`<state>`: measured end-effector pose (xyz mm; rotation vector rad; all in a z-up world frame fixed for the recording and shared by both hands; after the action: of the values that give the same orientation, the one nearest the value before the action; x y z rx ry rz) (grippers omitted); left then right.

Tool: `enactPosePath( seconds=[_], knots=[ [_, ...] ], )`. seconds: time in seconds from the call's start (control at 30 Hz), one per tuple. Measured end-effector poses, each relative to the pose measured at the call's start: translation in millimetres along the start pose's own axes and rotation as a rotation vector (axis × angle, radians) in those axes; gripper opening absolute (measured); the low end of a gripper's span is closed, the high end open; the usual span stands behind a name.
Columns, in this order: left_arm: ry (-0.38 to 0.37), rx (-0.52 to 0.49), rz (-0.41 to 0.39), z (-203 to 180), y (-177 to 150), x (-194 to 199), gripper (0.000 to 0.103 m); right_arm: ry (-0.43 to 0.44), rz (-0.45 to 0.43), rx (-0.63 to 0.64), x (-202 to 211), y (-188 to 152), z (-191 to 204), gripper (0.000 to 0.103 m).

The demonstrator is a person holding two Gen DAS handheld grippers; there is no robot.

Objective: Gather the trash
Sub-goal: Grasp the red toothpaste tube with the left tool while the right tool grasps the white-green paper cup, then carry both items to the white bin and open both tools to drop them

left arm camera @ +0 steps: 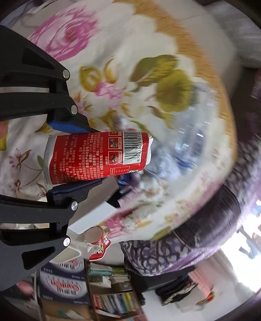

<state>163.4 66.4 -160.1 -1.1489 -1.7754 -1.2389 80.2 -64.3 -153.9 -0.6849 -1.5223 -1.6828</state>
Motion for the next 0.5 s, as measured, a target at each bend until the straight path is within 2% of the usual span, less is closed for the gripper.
enactPosePath(
  seconds=[0.3,0.5],
  knots=[
    [0.064,-0.172,-0.252,-42,15,42,0.041,-0.107,-0.156,-0.079,36,28,-34,0.058],
    [0.059,-0.254,-0.345,-76,7,53,0.042,-0.199,-0.196,-0.174,51,34,-76,0.059]
  ],
)
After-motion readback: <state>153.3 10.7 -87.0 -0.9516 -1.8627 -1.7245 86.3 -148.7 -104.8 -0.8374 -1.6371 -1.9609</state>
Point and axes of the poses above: each gripper's, at about its wrist camera, not at the fingertips, and x roughly against the way its jaws point, z to its left, y to its top, the point moved 9 cm from there along -x, roughly the way its jaws point, and after that the axes turned 6 degrees about -x, right-handed, at the moved point
